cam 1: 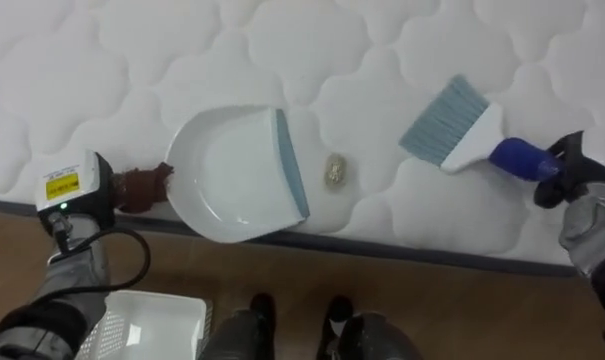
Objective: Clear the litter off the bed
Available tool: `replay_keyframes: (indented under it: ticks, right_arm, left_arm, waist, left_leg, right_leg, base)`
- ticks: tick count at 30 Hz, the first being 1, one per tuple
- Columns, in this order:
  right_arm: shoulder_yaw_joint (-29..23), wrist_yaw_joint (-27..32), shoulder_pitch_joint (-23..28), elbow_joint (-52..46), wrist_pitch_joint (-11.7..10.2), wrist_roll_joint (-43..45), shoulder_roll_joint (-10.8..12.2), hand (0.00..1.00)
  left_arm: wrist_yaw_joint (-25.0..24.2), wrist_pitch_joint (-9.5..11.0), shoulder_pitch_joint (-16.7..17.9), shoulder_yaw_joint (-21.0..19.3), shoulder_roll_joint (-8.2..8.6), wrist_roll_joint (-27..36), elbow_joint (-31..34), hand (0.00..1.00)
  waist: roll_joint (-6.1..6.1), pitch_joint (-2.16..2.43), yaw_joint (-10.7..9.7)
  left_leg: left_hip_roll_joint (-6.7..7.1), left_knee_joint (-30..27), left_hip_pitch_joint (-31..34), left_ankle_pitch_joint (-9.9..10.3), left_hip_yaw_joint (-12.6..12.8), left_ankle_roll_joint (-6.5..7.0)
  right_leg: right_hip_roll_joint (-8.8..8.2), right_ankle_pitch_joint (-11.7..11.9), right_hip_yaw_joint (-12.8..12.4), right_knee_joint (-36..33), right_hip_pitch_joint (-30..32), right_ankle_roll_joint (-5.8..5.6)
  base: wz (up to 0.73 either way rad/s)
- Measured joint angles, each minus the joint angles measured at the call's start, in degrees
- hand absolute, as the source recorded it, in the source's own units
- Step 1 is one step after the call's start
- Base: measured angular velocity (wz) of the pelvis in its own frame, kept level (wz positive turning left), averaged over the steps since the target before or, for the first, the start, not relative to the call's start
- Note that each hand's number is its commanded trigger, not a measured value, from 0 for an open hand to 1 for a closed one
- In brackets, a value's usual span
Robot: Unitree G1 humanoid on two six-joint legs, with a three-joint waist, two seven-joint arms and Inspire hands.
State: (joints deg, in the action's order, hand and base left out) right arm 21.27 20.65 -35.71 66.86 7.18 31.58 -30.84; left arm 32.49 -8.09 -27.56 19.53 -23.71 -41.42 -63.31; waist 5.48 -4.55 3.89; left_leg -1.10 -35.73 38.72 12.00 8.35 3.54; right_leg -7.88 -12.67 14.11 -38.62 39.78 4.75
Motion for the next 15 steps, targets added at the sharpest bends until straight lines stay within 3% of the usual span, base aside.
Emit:
replay_keyframes:
  ticks: [4, 6, 8, 15]
  right_arm:
    - [2.6, -2.8, -1.4, -3.7, 1.2, 7.5, -0.8, 1.00]
    - [4.6, -4.5, -1.3, -6.7, 1.8, 10.5, -1.3, 1.00]
    - [5.8, -5.8, -1.2, -9.1, 2.3, 13.2, -1.3, 1.00]
    - [9.4, -9.6, -0.2, -20.5, 2.4, 24.9, -2.8, 1.00]
  left_arm:
    - [-1.2, -0.7, -0.7, 0.5, -1.22, -0.1, -0.1, 1.00]
    - [-2.1, -0.6, -0.9, 1.5, -2.53, -0.1, -0.1, 1.00]
    - [-2.3, -0.6, -0.9, 2.1, -3.47, -0.1, 0.1, 1.00]
    - [-2.3, 1.1, 0.0, 2.5, -5.97, -0.1, 0.1, 1.00]
  waist:
    - [0.62, -0.12, -0.3]
    - [1.09, -0.35, -0.3]
    - [1.64, -0.30, -0.3]
    - [3.06, -0.33, 0.0]
  left_leg:
    - [-0.49, 0.2, -0.2, 0.0, 0.3, -0.09]
    - [-0.96, 0.1, -0.4, 0.3, 0.4, -0.33]
    - [-1.23, 0.7, -0.6, 0.4, 0.6, -0.48]
    - [-2.28, 2.2, -1.5, 0.2, 1.0, -0.85]
  right_leg:
    - [0.42, 0.6, 0.2, 1.0, -0.2, 0.26]
    - [0.96, 0.7, 0.1, 1.4, -0.6, 0.32]
    - [1.31, 1.0, 0.2, 2.2, -0.8, 0.43]
    - [2.78, 2.4, 0.4, 5.6, -2.0, 0.64]
  base:
    - [-0.10]
    - [-0.10]
    - [-0.11]
    - [-0.11]
